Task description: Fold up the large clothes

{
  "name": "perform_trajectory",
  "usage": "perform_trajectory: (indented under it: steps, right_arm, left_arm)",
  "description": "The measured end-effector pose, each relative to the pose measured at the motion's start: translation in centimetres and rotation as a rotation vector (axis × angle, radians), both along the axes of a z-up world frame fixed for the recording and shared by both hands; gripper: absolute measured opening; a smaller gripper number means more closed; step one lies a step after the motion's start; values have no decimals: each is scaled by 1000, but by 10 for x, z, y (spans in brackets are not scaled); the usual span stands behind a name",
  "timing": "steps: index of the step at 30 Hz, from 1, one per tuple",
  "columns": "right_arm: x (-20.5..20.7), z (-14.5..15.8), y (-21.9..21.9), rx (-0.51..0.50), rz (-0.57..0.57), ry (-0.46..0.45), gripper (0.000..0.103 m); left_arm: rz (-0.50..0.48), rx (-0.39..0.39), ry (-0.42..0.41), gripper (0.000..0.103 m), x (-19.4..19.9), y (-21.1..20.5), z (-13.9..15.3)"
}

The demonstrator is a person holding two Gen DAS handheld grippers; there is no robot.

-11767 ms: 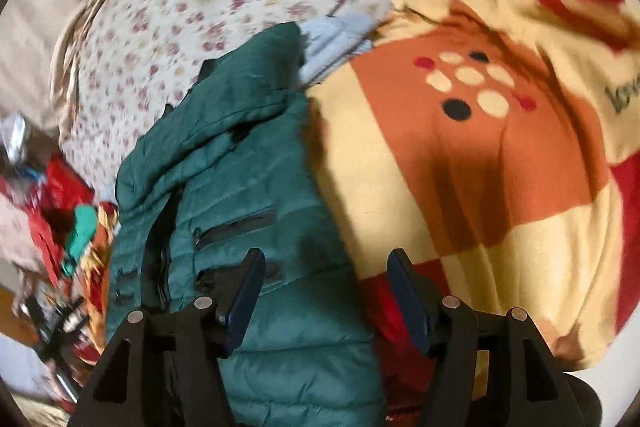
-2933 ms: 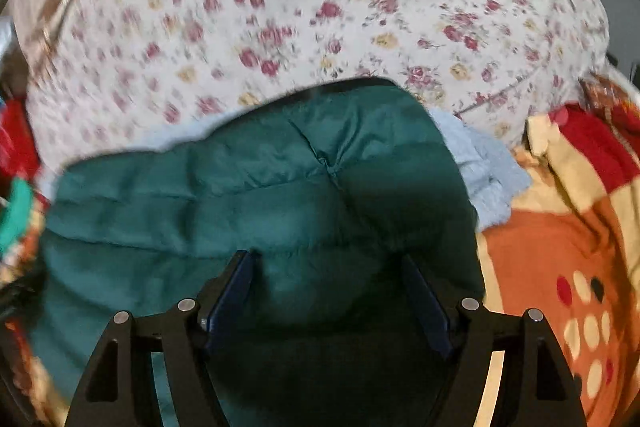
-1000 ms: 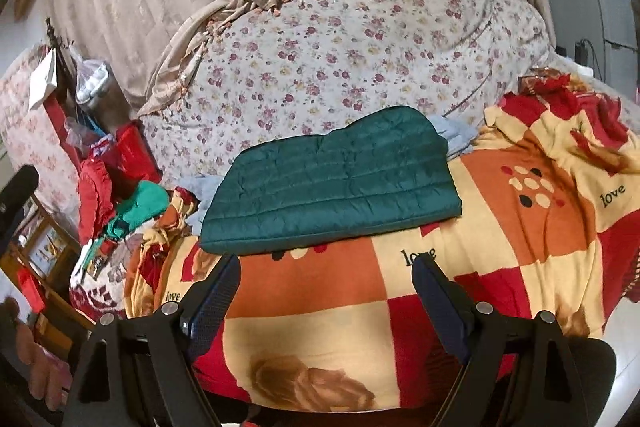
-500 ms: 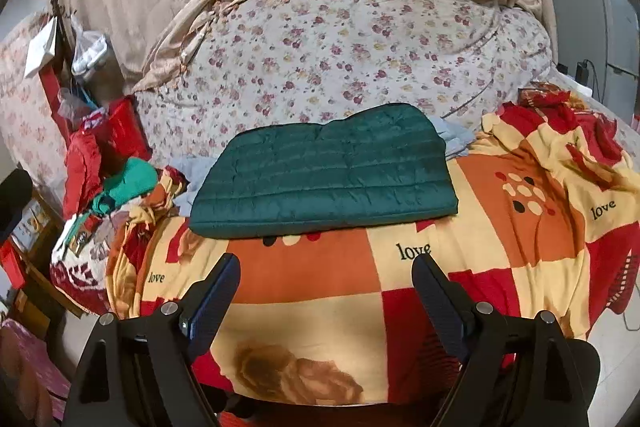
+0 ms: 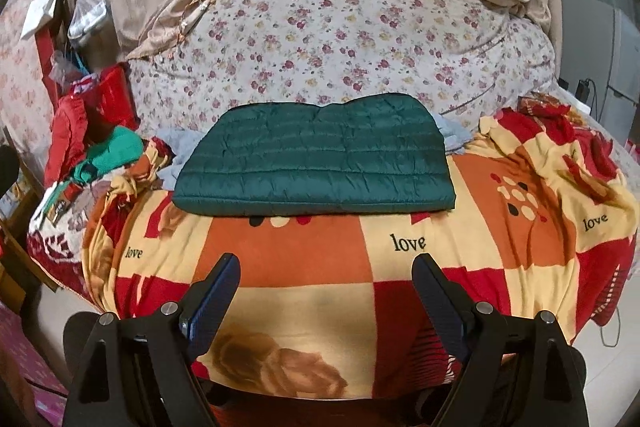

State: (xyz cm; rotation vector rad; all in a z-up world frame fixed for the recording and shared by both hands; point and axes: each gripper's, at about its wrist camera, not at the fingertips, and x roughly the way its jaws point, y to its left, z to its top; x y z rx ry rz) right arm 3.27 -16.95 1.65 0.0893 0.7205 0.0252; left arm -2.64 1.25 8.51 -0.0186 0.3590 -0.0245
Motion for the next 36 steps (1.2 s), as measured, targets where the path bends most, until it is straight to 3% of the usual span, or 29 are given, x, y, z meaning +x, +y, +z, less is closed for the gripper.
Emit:
perform_trajectory:
  steps: [36]
  right_arm:
    - [7, -17, 8, -36, -12, 46, 86]
  left_arm:
    - [-29, 31, 50, 102, 8, -3, -21]
